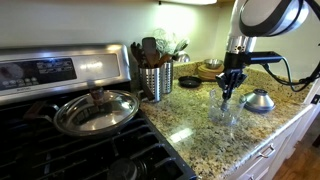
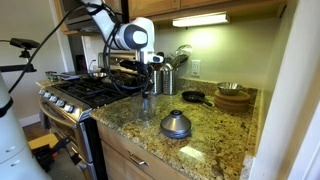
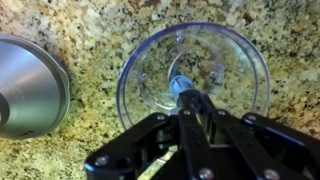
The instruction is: Place the blades inside the bowl of the food processor
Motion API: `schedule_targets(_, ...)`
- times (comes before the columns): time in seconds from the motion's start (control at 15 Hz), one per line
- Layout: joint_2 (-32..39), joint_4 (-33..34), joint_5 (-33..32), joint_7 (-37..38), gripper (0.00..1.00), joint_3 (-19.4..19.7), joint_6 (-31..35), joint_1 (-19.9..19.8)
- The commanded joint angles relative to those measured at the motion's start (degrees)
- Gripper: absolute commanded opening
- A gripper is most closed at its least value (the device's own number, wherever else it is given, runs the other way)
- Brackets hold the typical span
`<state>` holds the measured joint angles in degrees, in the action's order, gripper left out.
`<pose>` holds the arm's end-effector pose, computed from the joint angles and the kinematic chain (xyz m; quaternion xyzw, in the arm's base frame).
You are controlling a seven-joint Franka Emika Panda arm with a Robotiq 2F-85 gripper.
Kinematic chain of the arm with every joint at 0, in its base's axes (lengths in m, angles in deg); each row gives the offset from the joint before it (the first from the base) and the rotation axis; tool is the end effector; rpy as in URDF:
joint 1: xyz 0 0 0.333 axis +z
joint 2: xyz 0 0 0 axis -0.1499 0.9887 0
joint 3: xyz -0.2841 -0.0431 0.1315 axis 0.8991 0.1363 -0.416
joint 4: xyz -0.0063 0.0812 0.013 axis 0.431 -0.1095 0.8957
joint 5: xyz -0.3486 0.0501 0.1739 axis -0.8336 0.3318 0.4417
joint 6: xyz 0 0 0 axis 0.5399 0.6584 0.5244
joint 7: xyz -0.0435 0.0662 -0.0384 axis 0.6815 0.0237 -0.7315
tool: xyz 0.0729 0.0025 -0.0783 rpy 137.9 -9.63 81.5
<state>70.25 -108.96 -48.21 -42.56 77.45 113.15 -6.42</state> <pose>0.5000 0.0420 0.2864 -0.9970 0.0759 0.0029 0.0166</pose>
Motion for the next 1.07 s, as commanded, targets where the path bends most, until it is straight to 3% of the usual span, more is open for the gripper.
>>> schedule_targets(0.0, 1.82, 2.00, -2.59, 1.79, 0.08, 0.85, -0.77, 0.27)
schedule_targets(0.67, 1.48, -0.04, 3.01, -1.12, 0.08, -0.41, 0.60, 0.30)
schedule_targets(1.0, 1.65, -0.62, 1.15, 0.82, 0.08, 0.31, 1.79, 0.31)
